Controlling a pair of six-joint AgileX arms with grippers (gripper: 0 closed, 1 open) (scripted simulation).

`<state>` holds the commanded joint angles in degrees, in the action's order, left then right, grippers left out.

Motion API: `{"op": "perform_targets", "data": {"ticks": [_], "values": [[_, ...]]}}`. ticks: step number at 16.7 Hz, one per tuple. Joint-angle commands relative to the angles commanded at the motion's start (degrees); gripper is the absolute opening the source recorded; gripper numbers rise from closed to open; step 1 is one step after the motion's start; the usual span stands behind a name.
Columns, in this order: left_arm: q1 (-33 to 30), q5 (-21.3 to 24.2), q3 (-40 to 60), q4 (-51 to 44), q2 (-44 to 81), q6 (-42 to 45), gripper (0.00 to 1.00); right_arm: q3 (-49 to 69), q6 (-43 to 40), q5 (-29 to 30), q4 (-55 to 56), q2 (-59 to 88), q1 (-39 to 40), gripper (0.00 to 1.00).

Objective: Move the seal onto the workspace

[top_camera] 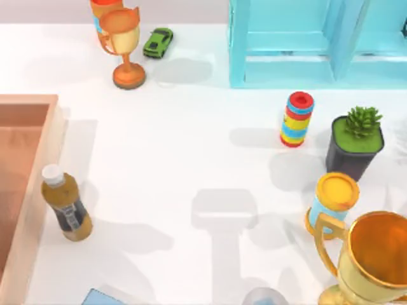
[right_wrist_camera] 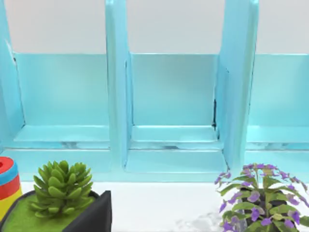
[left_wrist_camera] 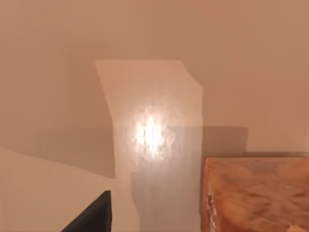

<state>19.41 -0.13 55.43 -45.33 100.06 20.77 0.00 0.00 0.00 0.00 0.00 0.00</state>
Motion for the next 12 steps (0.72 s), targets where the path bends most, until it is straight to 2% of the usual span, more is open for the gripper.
{"op": "perform_targets", "data": {"ticks": [2, 12], "values": [[0.0, 0.0, 0.0, 0.0, 0.0, 0.0, 1.00, 0.0, 0.0, 0.0, 0.0, 0.0, 0.0, 1.00], [0.0, 0.0, 0.0, 0.0, 0.0, 0.0, 0.25, 0.0, 0.0, 0.0, 0.0, 0.0, 0.0, 1.00]]}}
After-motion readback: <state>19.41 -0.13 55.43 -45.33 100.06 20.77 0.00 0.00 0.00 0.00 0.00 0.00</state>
